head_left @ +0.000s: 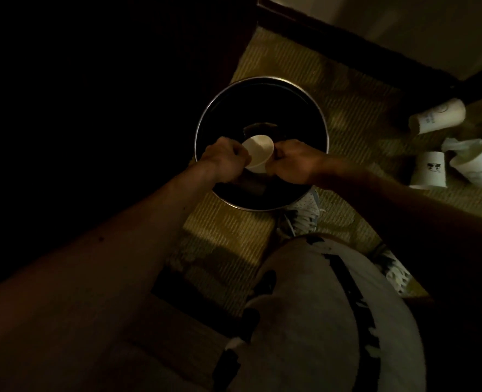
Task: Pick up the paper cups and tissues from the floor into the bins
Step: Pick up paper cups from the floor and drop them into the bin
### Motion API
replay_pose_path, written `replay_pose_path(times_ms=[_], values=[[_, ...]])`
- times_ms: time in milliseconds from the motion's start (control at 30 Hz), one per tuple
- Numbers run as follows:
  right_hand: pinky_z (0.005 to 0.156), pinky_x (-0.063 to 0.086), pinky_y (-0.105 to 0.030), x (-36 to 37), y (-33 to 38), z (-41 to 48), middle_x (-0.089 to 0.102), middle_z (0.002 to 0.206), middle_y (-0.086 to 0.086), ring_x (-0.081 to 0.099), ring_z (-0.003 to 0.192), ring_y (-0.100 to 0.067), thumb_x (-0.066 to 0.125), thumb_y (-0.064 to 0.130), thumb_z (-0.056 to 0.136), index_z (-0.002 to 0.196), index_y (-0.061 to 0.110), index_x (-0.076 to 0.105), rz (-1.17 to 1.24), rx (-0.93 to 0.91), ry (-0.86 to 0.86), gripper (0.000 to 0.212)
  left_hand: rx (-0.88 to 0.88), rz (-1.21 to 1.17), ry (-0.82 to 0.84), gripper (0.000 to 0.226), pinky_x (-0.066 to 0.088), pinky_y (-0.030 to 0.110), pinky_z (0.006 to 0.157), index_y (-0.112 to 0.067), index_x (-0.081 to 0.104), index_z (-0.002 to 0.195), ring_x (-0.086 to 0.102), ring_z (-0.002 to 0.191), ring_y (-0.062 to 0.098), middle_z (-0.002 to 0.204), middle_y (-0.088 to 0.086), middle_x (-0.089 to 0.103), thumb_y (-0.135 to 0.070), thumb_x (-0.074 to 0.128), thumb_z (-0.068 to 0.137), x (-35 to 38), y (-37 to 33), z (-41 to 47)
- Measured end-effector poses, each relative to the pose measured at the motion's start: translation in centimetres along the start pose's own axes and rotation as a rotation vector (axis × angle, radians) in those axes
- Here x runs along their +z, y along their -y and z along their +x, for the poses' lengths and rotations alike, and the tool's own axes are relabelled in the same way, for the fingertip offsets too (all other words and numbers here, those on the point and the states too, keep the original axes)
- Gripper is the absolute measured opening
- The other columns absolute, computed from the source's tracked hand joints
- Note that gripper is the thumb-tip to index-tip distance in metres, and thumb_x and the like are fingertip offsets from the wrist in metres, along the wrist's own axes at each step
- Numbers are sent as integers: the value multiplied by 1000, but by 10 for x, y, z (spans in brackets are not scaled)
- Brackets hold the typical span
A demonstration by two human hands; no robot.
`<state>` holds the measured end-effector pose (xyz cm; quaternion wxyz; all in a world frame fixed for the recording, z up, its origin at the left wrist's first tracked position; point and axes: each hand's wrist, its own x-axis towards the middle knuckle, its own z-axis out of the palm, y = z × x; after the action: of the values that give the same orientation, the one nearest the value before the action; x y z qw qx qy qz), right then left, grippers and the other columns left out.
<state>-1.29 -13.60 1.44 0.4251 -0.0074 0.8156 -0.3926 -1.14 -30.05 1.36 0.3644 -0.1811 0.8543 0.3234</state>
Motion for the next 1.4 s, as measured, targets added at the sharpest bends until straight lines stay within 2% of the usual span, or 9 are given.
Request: replay_pose_path(times_ms=[133, 300, 467, 700, 833, 967, 1100, 1300, 1400], values=[[80, 55, -37, -7, 6, -37, 69, 109, -17, 67, 97, -31, 58, 14, 90, 113, 6, 65, 15, 35, 39, 25, 12, 113, 4, 14, 58, 43, 84, -21, 69, 103, 68, 95, 32, 105, 14, 70, -28, 61, 94, -14, 1, -17], [60, 49, -30, -78, 5, -112, 63, 72, -6, 60, 62, -16, 61, 17, 92, 75, 17, 63, -23, 38, -32, 17, 237, 223, -120, 26, 38, 25, 60, -22, 63, 73, 57, 67, 7, 69, -11, 60, -42, 64, 90, -40, -63, -60], [51, 42, -23, -140, -39, -203, 57, 60, 2, 53, 52, -7, 64, 24, 90, 75, 14, 67, 26, 67, -133, 18, 514, 287, -85, 44, 36, 25, 53, -15, 56, 57, 51, 49, 1, 45, -12, 50, -46, 65, 88, -9, -151, -125], [54, 44, -20, -172, -185, -287, 66, 84, -2, 59, 68, -10, 59, 28, 94, 99, 18, 66, 308, 262, -270, 13, 781, 513, 160, 28, 39, 28, 56, -26, 62, 70, 55, 65, 6, 68, -9, 58, -47, 66, 88, 116, -273, -160], [65, 52, -26, -166, -266, -264, 68, 99, -1, 66, 88, -16, 57, 28, 95, 101, 24, 62, 540, 324, -355, 9, 688, 494, 233, 14, 34, 21, 55, -35, 58, 80, 52, 70, 1, 80, -14, 54, -39, 67, 90, 186, -300, -99], [70, 55, -29, -147, -325, -219, 65, 109, 0, 65, 94, -16, 64, 32, 90, 110, 28, 58, 715, 404, -361, 21, 523, 497, 335, 10, 51, 33, 64, -34, 60, 91, 61, 81, 12, 93, -8, 59, -37, 68, 89, 243, -279, -25], [73, 51, -27, -130, -359, -179, 60, 124, -3, 61, 98, -12, 68, 33, 88, 134, 25, 49, 857, 434, -413, 51, 423, 563, 372, 27, 57, 49, 84, -30, 55, 111, 64, 92, 22, 99, -3, 61, -35, 69, 88, 288, -264, 28], [86, 48, -29, -124, -388, -132, 44, 145, -5, 53, 116, -17, 69, 38, 86, 146, 30, 34, 911, 440, -474, 70, 397, 531, 338, 62, 54, 50, 91, -35, 38, 140, 54, 116, 24, 138, 2, 47, -42, 69, 87, 335, -261, 75], [88, 49, -31, -131, -406, -116, 46, 144, -4, 53, 118, -17, 72, 47, 81, 146, 27, 34, 759, 436, -576, 78, 404, 493, 304, 70, 53, 51, 92, -38, 31, 145, 50, 124, 26, 150, 0, 35, -45, 68, 86, 353, -268, 92]])
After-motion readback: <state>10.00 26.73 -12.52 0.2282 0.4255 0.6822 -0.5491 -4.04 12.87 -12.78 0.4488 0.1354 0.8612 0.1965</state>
